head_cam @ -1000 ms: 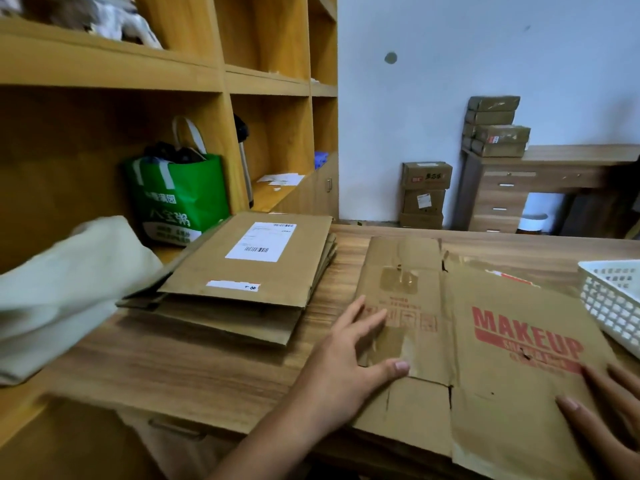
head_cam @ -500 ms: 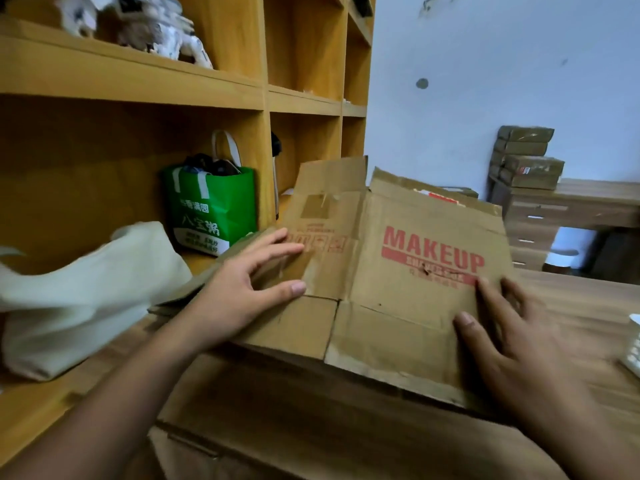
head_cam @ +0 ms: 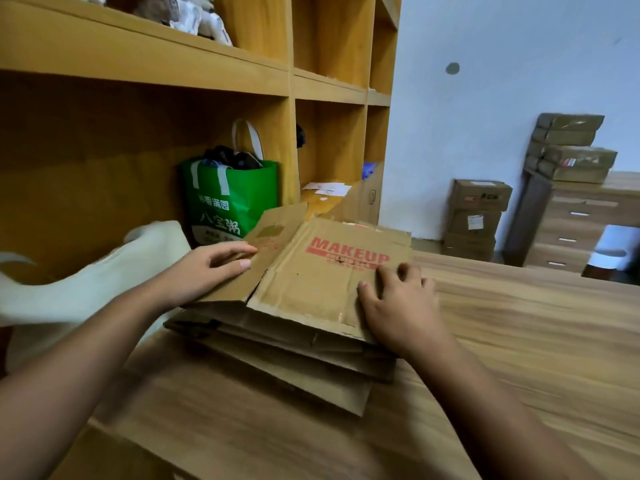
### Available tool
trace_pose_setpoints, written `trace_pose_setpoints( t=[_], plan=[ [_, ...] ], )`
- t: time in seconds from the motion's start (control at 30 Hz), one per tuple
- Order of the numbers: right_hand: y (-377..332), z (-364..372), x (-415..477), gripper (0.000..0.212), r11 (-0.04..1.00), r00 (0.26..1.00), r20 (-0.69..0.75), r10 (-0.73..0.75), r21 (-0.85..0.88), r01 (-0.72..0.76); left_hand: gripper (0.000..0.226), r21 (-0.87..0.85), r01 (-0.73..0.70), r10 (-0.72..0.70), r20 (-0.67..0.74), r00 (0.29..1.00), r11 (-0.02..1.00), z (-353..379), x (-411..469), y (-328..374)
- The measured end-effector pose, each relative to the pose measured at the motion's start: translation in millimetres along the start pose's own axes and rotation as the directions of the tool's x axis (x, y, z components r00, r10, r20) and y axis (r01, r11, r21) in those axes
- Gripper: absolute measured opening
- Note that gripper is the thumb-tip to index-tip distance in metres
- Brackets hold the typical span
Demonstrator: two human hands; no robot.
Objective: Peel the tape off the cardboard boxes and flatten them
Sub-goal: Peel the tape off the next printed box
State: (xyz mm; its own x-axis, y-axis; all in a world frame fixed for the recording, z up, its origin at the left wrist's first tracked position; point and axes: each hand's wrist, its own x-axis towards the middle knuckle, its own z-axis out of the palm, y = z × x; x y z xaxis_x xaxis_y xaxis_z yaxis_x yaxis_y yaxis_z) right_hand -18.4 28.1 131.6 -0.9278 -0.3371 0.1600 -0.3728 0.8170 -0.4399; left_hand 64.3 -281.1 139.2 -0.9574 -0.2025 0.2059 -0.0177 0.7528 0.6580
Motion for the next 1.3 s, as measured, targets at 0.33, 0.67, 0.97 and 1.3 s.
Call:
trace_pose_setpoints(
  t=[0.33, 0.67, 0.97, 1.3],
  plan=[
    [3.3, 34.4, 1.3, 0.074, 0.944, 0.974, 0.228, 0.007, -0.324, 0.07, 0.07, 0.277, 0.122, -0.154, 0.096, 0.983, 0.953, 33.2, 15.1, -26.9],
    [9.4, 36.6, 11.9, 0.076, 0.932, 0.966, 0.233, -0.113, -0.312, 0.184, 0.051, 0.491, -0.064, -0.037, 0.193, 0.981, 0.869, 46.9, 18.0, -17.6],
    [21.3, 58.8, 19.0, 0.057, 0.917, 0.897, 0.328, -0.295, -0.166, 0.362, 0.056, 0.457, -0.131, -0.025, 0.32, 0.947, 0.88, 54.6, 11.1, -17.3],
    [19.1, 60.0, 22.3, 0.06, 0.932, 0.901, 0.332, -0.28, -0.133, 0.339, 0.062, 0.49, -0.138, -0.009, 0.285, 0.959, 0.861, 52.7, 11.6, -15.4]
  ],
)
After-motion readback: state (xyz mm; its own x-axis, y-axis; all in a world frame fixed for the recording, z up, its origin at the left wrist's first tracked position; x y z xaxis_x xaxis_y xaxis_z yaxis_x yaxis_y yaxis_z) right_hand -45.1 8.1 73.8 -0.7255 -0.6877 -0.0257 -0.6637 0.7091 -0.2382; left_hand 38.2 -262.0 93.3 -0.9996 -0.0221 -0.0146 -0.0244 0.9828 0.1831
